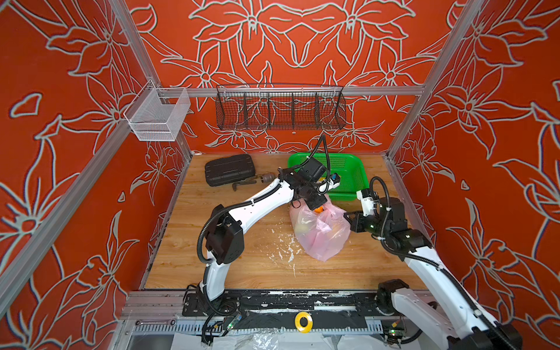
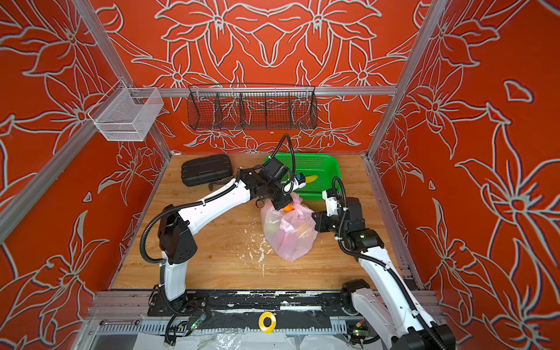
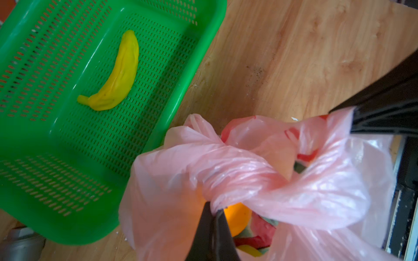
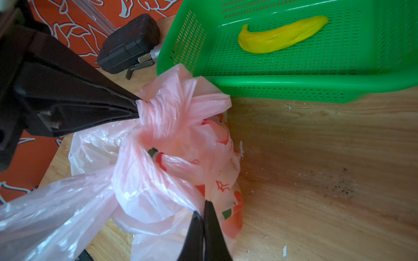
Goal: Untie the knot of the plastic bag and take out the fruit
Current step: Untie the plastic bag at the center of the table.
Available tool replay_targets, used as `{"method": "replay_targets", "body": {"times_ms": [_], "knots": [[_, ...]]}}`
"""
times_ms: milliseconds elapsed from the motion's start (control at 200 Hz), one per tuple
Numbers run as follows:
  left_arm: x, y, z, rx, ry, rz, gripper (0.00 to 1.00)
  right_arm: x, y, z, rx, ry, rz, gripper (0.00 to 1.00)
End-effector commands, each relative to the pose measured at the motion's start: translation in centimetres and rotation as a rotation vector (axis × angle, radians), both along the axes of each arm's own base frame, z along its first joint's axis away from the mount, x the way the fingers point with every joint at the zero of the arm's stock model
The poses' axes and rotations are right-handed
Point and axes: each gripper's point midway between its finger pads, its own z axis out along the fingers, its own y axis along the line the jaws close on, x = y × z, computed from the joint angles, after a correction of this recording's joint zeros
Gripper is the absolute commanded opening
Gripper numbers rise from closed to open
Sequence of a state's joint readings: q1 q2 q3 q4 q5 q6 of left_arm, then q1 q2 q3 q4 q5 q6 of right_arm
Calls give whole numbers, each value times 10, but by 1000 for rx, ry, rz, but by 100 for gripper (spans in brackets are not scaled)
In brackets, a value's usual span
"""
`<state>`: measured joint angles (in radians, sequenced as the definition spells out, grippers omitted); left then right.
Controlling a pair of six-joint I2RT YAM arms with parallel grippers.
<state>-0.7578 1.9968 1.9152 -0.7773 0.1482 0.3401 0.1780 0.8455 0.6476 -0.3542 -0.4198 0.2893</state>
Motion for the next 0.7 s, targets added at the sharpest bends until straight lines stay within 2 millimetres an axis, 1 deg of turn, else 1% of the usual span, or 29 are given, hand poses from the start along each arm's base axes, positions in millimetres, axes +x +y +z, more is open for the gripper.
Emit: {"method": "replay_targets", "body": {"times_ms": [0, 70, 170, 215, 265, 280, 330, 375, 425, 490, 530, 610, 696], "knots": [[27, 20, 20, -10, -67, 168, 0, 9, -15, 23, -27, -104, -87, 0], [38, 32, 29, -42, -68, 265, 0, 6, -23, 17, -46, -105, -128, 0], [46, 45, 40, -78, -65, 362, 0, 0, -36, 2, -81, -93, -188, 0], [47, 49, 44, -92, -62, 389, 0, -3, -39, -2, -83, -88, -204, 0], [49, 53, 47, -103, -61, 421, 0, -5, -37, -4, -61, -89, -201, 0], [49, 54, 49, -108, -60, 430, 0, -5, -35, -4, -54, -88, -198, 3], [50, 57, 53, -127, -49, 453, 0, -4, -33, -4, -38, -87, -189, 26], [47, 57, 57, -151, -31, 457, 0, -4, -29, 1, -39, -92, -166, 40], [43, 54, 62, -186, -13, 444, 0, -3, -28, 7, -51, -97, -146, 48], [37, 48, 68, -230, 6, 420, 0, -2, -28, 20, -50, -104, -148, 52], [34, 46, 69, -247, 20, 410, 0, -2, -24, 30, -36, -117, -132, 54], [31, 44, 71, -263, 40, 415, 0, -5, -6, 55, 9, -172, -28, 57], [30, 45, 69, -261, 51, 423, 0, -9, 10, 71, 2, -189, 65, 58]]}}
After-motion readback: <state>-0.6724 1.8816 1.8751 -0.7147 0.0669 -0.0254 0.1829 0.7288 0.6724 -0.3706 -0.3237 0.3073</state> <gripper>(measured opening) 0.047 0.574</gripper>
